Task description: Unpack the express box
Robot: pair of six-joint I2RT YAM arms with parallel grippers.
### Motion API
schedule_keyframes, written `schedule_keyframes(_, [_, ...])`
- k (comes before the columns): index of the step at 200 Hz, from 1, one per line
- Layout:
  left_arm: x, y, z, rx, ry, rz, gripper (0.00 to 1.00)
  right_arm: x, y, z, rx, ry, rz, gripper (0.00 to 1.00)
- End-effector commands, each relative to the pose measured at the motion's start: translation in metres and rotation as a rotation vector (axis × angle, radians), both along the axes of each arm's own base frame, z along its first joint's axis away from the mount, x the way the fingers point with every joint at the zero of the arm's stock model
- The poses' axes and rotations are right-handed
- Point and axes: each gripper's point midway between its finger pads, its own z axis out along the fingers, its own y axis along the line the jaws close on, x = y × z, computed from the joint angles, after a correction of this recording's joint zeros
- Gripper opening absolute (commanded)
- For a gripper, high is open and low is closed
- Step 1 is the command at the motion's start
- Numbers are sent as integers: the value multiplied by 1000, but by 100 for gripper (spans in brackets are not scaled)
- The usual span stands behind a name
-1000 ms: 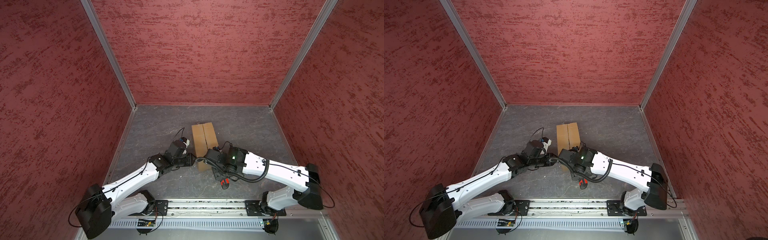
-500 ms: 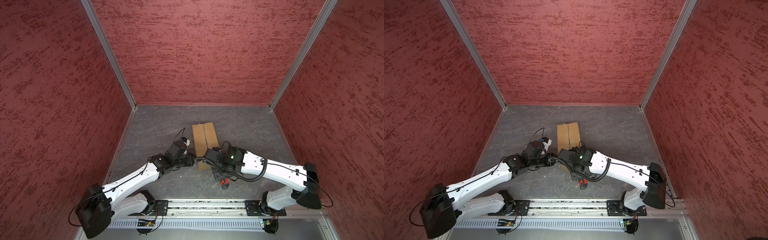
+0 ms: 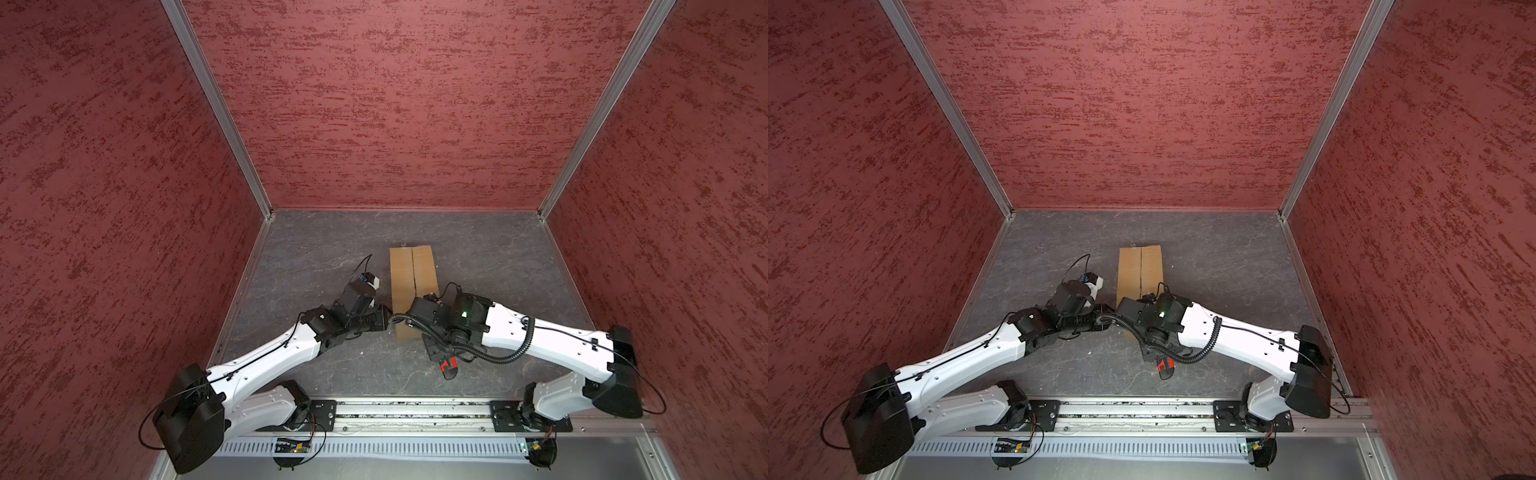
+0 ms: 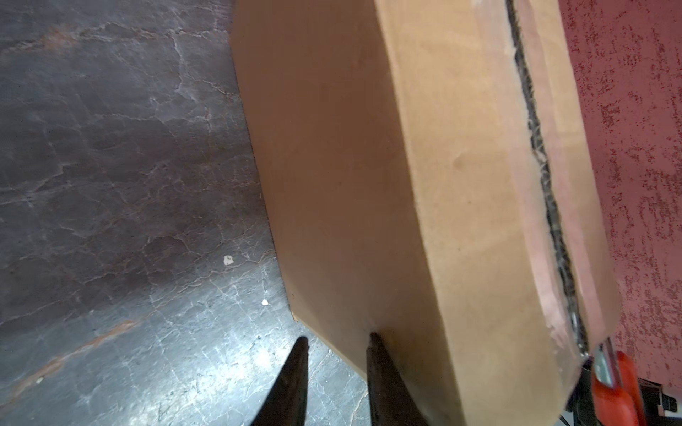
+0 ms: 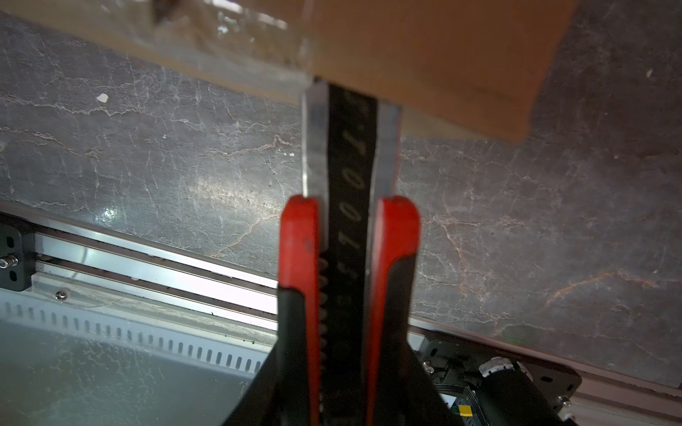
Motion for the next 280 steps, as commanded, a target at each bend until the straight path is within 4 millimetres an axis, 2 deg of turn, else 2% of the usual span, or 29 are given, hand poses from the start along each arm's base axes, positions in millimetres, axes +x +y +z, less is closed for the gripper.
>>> schedule_keyframes(1, [7, -29, 40, -109, -95, -73, 28, 3, 39, 17, 162, -23, 73, 2])
schedule_keyframes(120, [5, -37, 46, -135, -112, -85, 28, 4, 42, 17, 160, -17, 80, 2])
schedule_keyframes(232, [-26, -61, 51, -179, -128, -139, 26, 5, 43, 17, 155, -23, 80, 2])
schedule_keyframes(280, [-31, -66, 52, -184, -137, -146, 26, 6, 44, 19, 160, -26, 81, 2])
